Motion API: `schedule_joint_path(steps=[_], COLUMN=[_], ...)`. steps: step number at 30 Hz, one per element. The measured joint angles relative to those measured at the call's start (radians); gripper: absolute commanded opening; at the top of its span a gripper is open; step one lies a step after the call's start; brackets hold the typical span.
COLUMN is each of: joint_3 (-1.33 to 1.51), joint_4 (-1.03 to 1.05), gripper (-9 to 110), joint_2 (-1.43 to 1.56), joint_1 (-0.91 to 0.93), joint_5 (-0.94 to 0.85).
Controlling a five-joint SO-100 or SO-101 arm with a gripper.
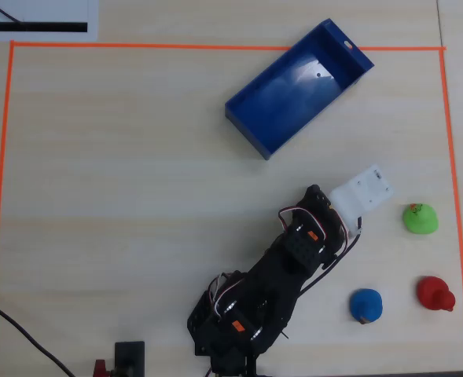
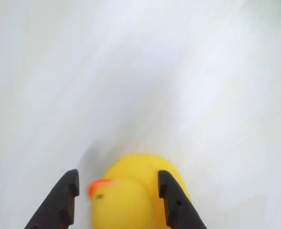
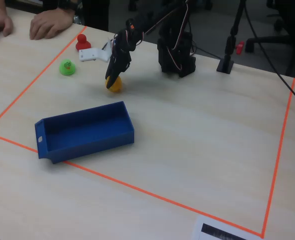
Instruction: Grasp yellow duck and put it into box.
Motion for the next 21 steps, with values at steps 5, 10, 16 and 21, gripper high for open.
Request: schedule_joint_path(steps=[5,10,16,21], joint_3=[0.037,0.048,0.003,-0.08], joint_4=[-0.055,-0.084,-0.014,0.071], gripper=[23,8,0,0], joint_2=[-0.009,-0.023,-0.051,-0.098], joint_1=[0.018,0.038,0.029,0.028], joint_5=[-0.049,-0.084,-0.133,-0.101])
